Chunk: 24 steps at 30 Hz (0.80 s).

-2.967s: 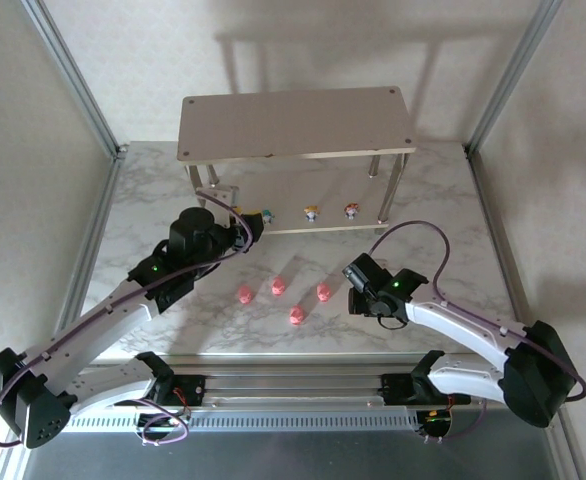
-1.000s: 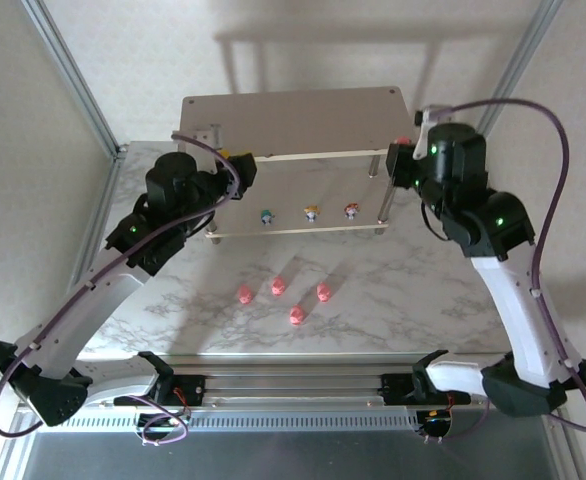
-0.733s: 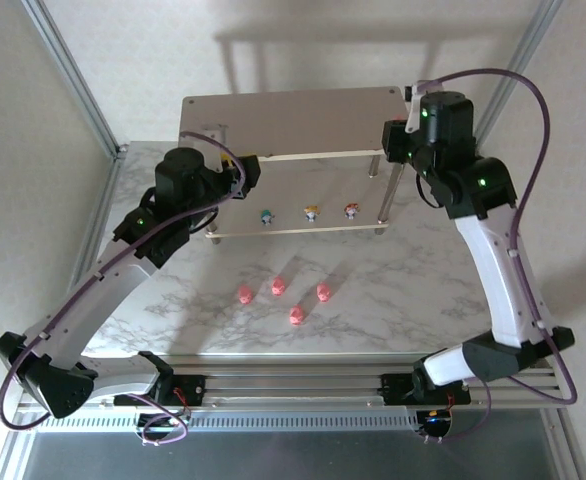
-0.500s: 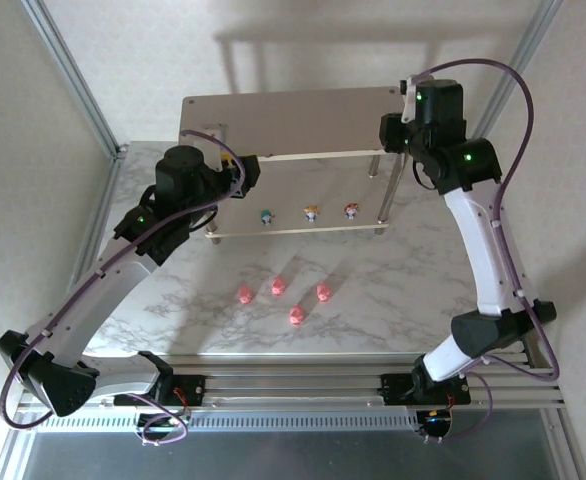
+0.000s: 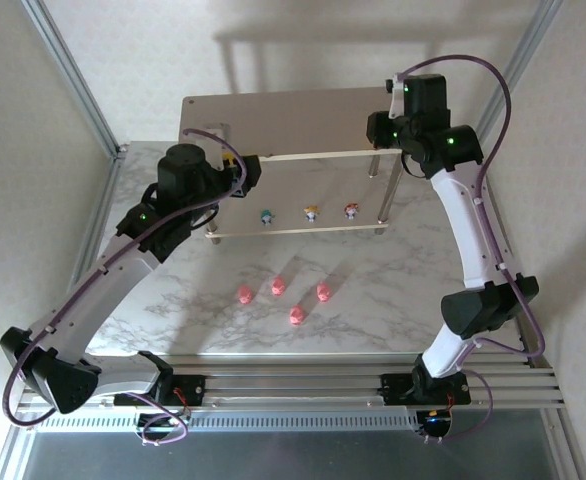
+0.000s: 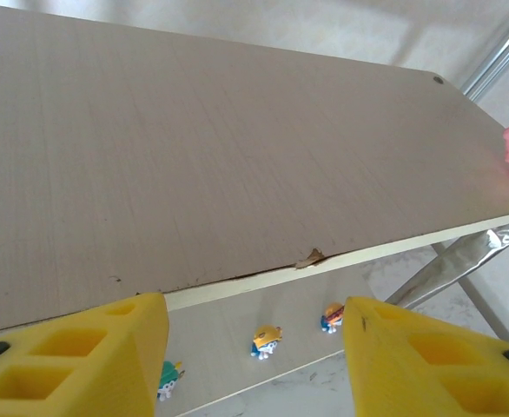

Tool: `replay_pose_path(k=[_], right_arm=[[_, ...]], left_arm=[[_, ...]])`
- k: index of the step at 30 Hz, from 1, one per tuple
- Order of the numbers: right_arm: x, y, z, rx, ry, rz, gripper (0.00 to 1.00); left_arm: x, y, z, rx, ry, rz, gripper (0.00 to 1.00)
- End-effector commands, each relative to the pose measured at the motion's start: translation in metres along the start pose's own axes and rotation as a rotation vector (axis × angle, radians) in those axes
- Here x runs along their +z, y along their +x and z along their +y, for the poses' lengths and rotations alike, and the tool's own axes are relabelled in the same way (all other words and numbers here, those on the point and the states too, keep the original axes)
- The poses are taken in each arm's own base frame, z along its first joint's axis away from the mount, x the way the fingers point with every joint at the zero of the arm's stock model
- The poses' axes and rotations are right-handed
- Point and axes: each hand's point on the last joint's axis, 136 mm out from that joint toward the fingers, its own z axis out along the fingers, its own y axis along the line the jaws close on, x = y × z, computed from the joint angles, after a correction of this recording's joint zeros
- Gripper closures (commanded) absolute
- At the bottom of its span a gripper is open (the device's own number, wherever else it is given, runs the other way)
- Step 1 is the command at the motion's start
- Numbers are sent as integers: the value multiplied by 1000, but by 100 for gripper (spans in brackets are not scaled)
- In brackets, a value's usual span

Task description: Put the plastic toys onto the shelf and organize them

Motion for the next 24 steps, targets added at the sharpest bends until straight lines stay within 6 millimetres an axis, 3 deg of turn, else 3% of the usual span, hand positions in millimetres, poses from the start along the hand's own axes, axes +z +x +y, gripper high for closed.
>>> replay_pose_path(k=[1,14,24], right_arm=[[1,-6,0,16,-7,-15,75],[32,4,-6,43,20,27,70],[31,5,-7,60,20,11,57]], left_arm=[[-2,-8,-1,0,16,-13,45],[-1,-2,4,-4,17,-3,44],[-4,-2,7,-8,17,-7,44]])
